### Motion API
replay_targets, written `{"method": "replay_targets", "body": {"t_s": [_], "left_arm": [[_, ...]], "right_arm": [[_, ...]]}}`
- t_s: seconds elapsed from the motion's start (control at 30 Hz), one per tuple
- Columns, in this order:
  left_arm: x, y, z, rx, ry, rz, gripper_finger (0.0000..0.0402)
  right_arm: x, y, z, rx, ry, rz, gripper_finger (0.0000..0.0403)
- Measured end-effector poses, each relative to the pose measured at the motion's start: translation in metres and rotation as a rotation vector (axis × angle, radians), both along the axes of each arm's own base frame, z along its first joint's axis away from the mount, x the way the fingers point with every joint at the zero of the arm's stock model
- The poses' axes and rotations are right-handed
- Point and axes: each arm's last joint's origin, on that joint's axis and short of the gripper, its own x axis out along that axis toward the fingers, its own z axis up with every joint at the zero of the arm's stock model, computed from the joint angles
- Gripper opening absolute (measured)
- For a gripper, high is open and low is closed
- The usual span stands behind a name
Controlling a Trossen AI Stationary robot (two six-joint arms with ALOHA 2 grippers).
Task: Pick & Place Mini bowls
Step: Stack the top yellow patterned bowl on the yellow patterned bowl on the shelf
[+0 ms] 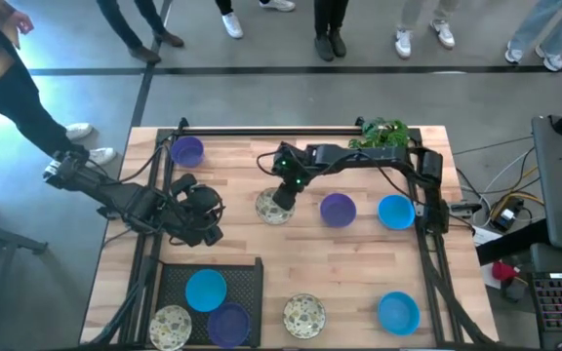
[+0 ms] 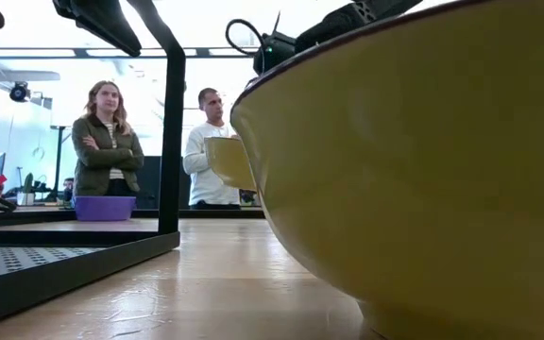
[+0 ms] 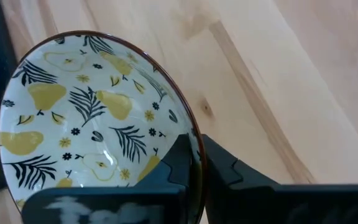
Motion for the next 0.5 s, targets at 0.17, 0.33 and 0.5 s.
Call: {"method": "replay_targets", "body": {"t_s": [0.17,0.33,0.5], "left_arm": [[0.0,0.0,0.003,0.006,-0.003,-0.011,0.0092],[0.0,0.0,0.007,0.011,-0.014,-0.011,0.0092],[0.0,0.0,0.011,0.005,-0.03,-0.011,0.0092]], "right_arm": [[0.003,-0.001,0.007,-0.005,-0.022,-0.001,0.0011],[0.007,-0.002,0.016,-0.017,-0.058,0.006,0.0011],[0.014,-0.004,0.033,-0.035,-0.114,0.012,0.0011]]}}
